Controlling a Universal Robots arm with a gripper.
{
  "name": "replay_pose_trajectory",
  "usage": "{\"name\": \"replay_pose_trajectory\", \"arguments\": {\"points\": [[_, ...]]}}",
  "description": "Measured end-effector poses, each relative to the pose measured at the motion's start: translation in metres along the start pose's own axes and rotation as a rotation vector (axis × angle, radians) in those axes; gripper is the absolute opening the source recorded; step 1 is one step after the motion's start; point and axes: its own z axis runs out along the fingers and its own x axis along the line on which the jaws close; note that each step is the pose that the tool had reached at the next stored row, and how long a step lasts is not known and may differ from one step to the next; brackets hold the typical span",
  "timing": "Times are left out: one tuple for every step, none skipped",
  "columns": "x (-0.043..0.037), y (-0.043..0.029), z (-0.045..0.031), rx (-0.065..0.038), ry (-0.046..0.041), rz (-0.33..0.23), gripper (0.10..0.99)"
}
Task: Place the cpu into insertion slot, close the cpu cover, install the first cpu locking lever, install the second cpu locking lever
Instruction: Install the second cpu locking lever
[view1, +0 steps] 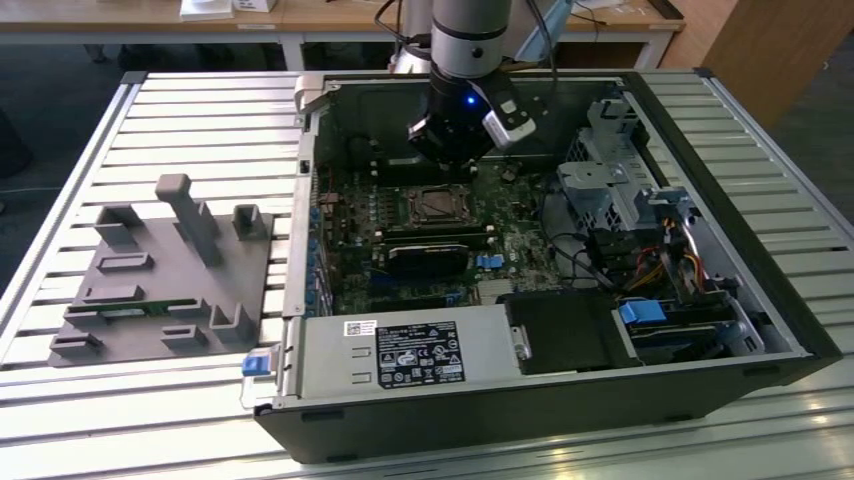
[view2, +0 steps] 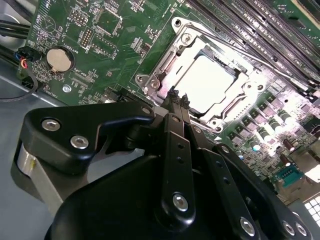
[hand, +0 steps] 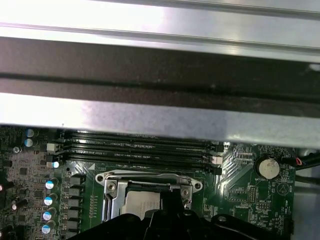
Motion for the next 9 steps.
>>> {"name": "replay_pose_trajectory", "arguments": {"points": [[0.0000,0.0000,0.0000,0.000,-0.0001,0.000,0.106],[0.0000,0.0000,-0.0002,0.000,-0.0001,0.000,0.106],[0.0000,-0.0001,-0.0007,0.000,0.0001,0.000,0.106],[0.0000,0.0000,-0.0014,0.000,-0.0001,0.000,0.106],[0.0000,0.0000,-0.0023,0.000,-0.0001,0.000,0.106],[-0.0001,0.0001,-0.0033,0.000,-0.0001,0.000,0.106],[-0.0001,0.0001,-0.0045,0.000,-0.0001,0.000,0.106],[-0.0001,0.0001,-0.0058,0.000,-0.0001,0.000,0.106],[-0.0001,0.0002,-0.0070,0.000,-0.0001,0.000,0.106]]}}
